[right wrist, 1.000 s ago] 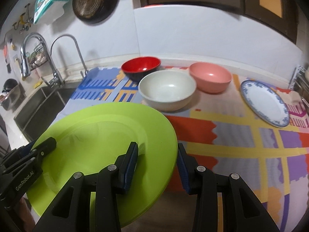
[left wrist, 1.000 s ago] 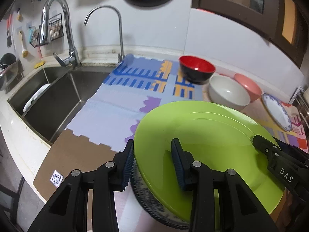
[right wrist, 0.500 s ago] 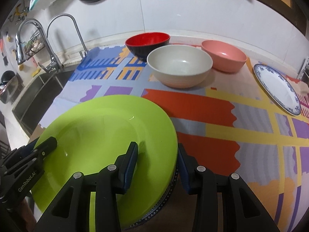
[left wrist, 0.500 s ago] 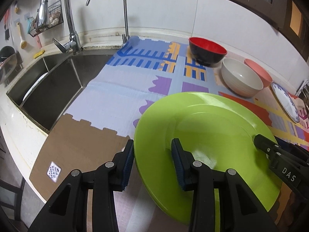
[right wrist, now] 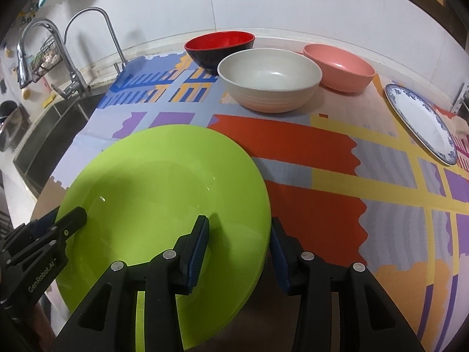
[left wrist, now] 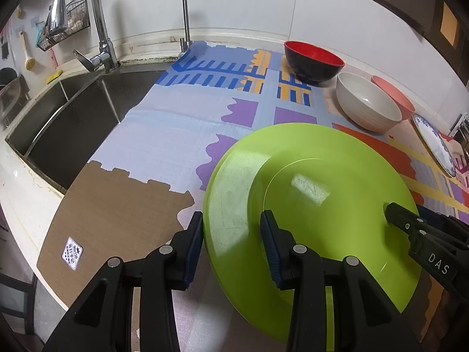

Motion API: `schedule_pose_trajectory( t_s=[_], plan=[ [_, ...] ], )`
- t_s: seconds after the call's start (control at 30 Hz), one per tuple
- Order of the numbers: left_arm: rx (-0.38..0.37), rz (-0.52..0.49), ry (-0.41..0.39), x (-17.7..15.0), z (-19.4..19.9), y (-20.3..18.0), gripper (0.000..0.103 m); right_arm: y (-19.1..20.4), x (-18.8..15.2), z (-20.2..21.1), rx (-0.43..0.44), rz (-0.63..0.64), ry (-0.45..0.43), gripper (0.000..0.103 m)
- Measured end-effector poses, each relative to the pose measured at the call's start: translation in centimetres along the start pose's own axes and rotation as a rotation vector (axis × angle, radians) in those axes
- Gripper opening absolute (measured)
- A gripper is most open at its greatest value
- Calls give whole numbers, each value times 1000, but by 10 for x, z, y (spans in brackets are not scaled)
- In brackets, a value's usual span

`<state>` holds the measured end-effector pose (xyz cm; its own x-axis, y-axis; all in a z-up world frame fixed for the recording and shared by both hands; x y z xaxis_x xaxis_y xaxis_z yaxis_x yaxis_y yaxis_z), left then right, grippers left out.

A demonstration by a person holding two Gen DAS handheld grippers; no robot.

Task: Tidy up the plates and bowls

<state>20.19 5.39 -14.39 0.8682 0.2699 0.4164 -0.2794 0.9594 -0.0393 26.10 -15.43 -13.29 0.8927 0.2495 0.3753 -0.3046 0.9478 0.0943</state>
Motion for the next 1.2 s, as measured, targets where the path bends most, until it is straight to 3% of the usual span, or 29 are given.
schedule_pose_trajectory(
  t_s=[0.27,0.4,0.73,1.2],
  plan=[
    [14,-10,-23,1,3,-3,40,0,2,-3,-13,23,21,43],
    [2,-15,-38,4,10,-7,52,-2,3,0,2,20,8,48],
    [-38,-71,-111,14,39,-33,61,-17,5,33,22,14,-107,51],
    [-132,-222,-220,29,78,-110,65,-87,-2,86,-67,-107,-246,51]
  ],
)
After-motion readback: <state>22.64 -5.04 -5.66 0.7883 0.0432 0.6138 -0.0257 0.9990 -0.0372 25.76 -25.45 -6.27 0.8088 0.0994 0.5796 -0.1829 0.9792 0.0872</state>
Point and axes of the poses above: each gripper's, at about its wrist camera, not at the fingertips, and z roughly against the way its jaws point, y to its left, x to its top, the point moved 1 cm from there along -z, roughly the way its jaws point, and after that the axes turned 10 degrees about y, right-handed, at the moved point
